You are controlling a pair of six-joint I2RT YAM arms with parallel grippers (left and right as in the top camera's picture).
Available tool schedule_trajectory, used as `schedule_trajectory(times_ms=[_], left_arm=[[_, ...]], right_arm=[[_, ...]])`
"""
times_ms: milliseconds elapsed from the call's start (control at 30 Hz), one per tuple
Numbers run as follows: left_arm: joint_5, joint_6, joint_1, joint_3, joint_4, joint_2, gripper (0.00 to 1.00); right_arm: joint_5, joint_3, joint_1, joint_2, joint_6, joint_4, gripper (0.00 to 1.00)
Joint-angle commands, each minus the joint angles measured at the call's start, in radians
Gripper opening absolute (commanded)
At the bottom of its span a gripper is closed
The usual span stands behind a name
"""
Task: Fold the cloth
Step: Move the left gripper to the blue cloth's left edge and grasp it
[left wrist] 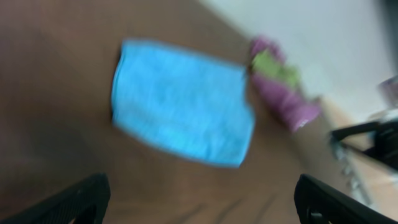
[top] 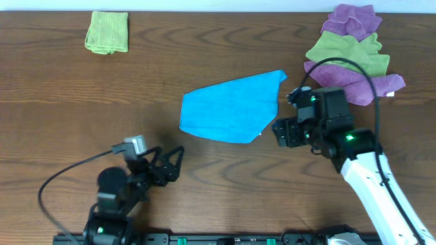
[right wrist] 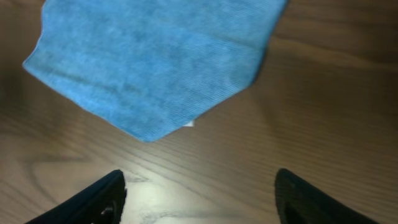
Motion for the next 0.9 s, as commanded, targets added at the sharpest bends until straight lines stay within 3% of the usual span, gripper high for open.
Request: schedule_trajectory(times_ms=[0, 233, 400, 567, 700, 867], left_arm=[[-0.132, 0.080, -0.089, 0.054, 0.018, 0.158, 0.96], [-0.251, 0.195, -0.247, 0.282, -0.019, 0.533, 0.96], [-0.341, 0.283, -0.276, 0.531, -0.163, 0.773, 0.96], [-0.397, 0.360, -0.276, 0.674, -0.224, 0.919, 0.96], [-0.415, 0.360, -0.276, 0.718, -0.278, 1.009, 1.00], [-0.412, 0.295, -0.276, 0.718, -0.291, 1.043, 0.97]], right_arm=[[-0.052, -0.002, -0.042, -0.010, -0.028, -0.003, 0.73], [-0.051, -0.002, -0.051, -0.010, -0.048, -0.003, 0.72], [-0.051, -0.002, -0.051, -0.010, -0.052, -0.003, 0.72], [-0.047, -0.002, -0.065, -0.010, -0.062, 0.015, 0.72], [-0.048, -0.002, -0.098, -0.010, -0.061, 0.040, 0.72], [-0.048, -0.002, -0.137, -0.010, -0.062, 0.061, 0.72]])
